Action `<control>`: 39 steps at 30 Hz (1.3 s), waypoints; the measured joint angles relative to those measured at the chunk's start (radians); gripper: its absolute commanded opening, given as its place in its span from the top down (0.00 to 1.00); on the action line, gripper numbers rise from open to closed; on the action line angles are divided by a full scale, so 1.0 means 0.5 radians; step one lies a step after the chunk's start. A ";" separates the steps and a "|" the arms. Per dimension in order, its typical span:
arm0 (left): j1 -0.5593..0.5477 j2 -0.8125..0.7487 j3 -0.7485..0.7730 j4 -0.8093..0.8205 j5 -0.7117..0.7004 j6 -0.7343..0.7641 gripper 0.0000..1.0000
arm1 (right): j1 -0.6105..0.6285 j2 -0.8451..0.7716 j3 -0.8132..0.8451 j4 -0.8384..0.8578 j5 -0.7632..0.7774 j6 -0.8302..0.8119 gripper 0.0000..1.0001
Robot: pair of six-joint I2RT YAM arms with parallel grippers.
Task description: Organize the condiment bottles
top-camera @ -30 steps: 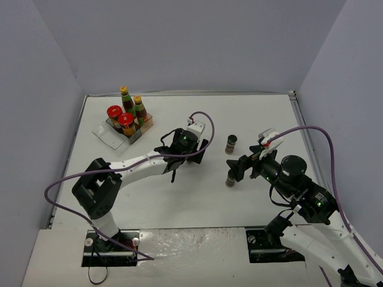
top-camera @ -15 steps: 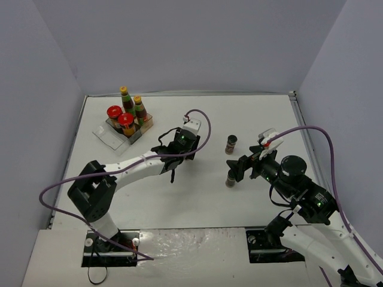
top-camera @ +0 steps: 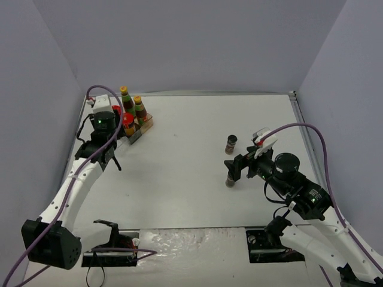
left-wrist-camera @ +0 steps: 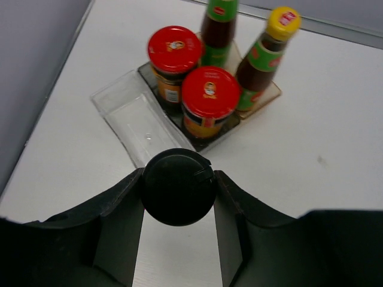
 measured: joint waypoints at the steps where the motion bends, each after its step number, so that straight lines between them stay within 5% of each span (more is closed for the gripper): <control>1: 0.092 -0.001 0.000 -0.004 0.006 0.001 1.00 | 0.000 0.006 -0.005 0.005 0.000 -0.001 0.00; 13: 0.683 0.700 0.114 0.148 0.179 -0.007 1.00 | -0.001 0.065 -0.031 0.018 -0.034 -0.022 0.00; 27: 0.701 1.100 0.457 0.360 0.233 0.014 1.00 | 0.000 0.159 -0.050 0.032 -0.034 -0.038 0.00; 39: 0.701 1.297 0.486 0.397 0.185 0.014 0.82 | 0.000 0.193 -0.103 0.063 -0.022 0.008 0.00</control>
